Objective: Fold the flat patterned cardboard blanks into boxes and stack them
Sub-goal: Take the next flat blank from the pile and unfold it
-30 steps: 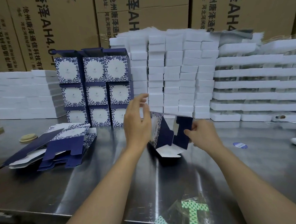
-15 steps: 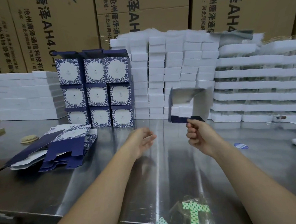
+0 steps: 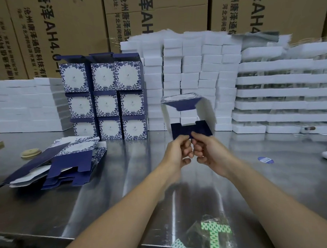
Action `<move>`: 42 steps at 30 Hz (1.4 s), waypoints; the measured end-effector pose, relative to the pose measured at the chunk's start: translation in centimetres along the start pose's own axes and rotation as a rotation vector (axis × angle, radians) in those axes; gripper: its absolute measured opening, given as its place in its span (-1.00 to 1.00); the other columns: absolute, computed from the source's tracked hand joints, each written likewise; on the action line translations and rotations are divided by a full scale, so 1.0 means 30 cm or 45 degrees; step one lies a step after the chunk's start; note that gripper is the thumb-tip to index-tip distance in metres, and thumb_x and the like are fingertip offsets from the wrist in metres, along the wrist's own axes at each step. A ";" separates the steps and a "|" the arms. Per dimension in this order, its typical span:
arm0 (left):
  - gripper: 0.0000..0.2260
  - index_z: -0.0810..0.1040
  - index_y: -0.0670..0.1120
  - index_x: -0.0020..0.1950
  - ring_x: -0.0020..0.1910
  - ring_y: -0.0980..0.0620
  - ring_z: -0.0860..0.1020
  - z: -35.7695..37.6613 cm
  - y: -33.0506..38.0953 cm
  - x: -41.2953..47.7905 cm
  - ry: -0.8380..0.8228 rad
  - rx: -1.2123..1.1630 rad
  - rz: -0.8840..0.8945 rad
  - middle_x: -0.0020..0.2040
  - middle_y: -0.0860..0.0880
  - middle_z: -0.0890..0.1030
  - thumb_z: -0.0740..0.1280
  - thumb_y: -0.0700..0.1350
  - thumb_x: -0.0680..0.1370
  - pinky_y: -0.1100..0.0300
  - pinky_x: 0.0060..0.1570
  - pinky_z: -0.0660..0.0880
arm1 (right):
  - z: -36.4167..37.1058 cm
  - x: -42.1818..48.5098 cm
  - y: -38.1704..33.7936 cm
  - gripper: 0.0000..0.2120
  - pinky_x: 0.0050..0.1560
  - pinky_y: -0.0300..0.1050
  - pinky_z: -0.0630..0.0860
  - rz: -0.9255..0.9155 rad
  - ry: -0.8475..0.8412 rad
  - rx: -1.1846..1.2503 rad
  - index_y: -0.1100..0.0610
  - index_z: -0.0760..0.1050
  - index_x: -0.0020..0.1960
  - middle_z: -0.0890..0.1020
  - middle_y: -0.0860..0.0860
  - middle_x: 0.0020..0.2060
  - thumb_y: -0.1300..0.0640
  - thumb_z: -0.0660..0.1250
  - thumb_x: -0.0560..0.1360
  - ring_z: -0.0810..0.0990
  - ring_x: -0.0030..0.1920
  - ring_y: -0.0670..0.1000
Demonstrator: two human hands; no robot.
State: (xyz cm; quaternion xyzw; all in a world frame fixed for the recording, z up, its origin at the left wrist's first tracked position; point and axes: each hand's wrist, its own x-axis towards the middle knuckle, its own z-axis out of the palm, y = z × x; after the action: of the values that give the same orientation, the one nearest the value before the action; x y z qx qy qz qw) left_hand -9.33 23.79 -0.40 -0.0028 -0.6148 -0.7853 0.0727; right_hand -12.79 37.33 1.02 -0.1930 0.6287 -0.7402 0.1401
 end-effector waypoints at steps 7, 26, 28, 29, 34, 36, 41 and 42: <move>-0.65 0.36 0.01 -0.38 -0.46 0.07 0.39 -0.010 0.005 -0.006 0.027 0.011 0.015 -0.43 0.02 0.34 0.22 -0.01 0.61 0.17 -0.35 0.29 | 0.028 -0.011 0.014 -0.67 -0.40 -0.21 0.23 0.022 0.035 -0.023 0.04 0.56 -0.33 0.45 -0.02 -0.42 -0.06 0.41 0.57 0.40 -0.42 -0.07; -0.58 0.49 0.02 -0.30 -0.47 0.04 0.48 -0.011 -0.025 0.004 0.117 0.243 -0.094 -0.40 0.02 0.43 0.36 0.35 0.46 0.21 -0.44 0.29 | 0.058 -0.016 0.025 -0.81 -0.54 -0.23 0.18 0.131 0.293 0.200 0.06 0.45 -0.32 0.38 -0.07 -0.46 0.10 0.30 0.47 0.27 -0.51 -0.08; -0.46 0.56 -0.05 0.05 -0.42 0.04 0.62 -0.018 -0.025 0.002 0.258 0.199 -0.120 -0.27 0.01 0.59 0.38 0.43 0.46 0.24 -0.44 0.43 | 0.056 -0.016 0.033 -0.85 -0.51 -0.21 0.17 0.116 0.352 0.109 0.06 0.45 -0.30 0.37 -0.07 -0.46 0.09 0.31 0.44 0.26 -0.50 -0.08; -0.39 0.49 -0.02 0.27 -0.34 0.03 0.70 -0.025 -0.022 0.003 0.300 0.161 -0.115 -0.12 -0.03 0.66 0.38 0.43 0.48 0.20 -0.41 0.52 | 0.055 -0.017 0.036 -0.86 -0.51 -0.20 0.17 0.103 0.377 0.076 0.06 0.45 -0.30 0.36 -0.07 -0.46 0.10 0.30 0.43 0.26 -0.49 -0.08; -0.42 0.20 0.20 0.64 0.21 -0.11 0.65 -0.051 -0.010 0.030 0.326 0.069 0.007 0.43 -0.03 0.53 0.14 0.38 0.67 0.03 -0.20 0.71 | 0.065 -0.025 0.047 -0.85 -0.44 -0.18 0.19 0.122 0.384 -0.053 0.08 0.49 -0.30 0.40 -0.04 -0.45 0.10 0.32 0.44 0.30 -0.47 -0.06; -0.42 0.39 0.06 0.56 0.30 -0.10 0.62 -0.049 -0.023 0.055 0.278 0.024 0.033 0.40 -0.04 0.60 0.00 0.37 0.70 -0.05 0.06 0.71 | 0.078 -0.027 0.057 -0.84 -0.44 -0.20 0.25 0.131 0.362 -0.074 0.10 0.57 -0.23 0.53 -0.05 -0.43 0.10 0.33 0.51 0.43 -0.46 -0.07; -0.41 0.43 0.07 0.53 0.23 0.01 0.65 -0.036 -0.030 0.074 0.275 0.045 0.082 0.22 0.08 0.67 -0.02 0.39 0.69 -0.10 0.45 0.46 | 0.103 -0.044 0.071 -0.82 -0.28 -0.21 0.48 0.136 0.256 0.067 0.20 0.66 0.15 0.80 0.03 -0.06 0.11 0.38 0.66 0.79 -0.11 -0.03; -0.40 0.40 0.10 0.55 0.16 0.07 0.67 -0.036 -0.028 0.073 0.289 0.047 0.076 0.16 0.14 0.66 0.00 0.41 0.68 -0.04 0.43 0.48 | 0.106 -0.048 0.072 -0.81 -0.26 -0.21 0.50 0.130 0.238 0.075 0.22 0.66 0.17 0.80 0.05 -0.03 0.12 0.40 0.65 0.80 -0.06 -0.02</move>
State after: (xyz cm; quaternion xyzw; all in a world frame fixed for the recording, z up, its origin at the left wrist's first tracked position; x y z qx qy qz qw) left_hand -11.49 22.70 -1.26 0.0692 -0.6167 -0.7666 0.1650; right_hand -10.12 34.83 -0.83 -0.0866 0.6259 -0.7651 0.1241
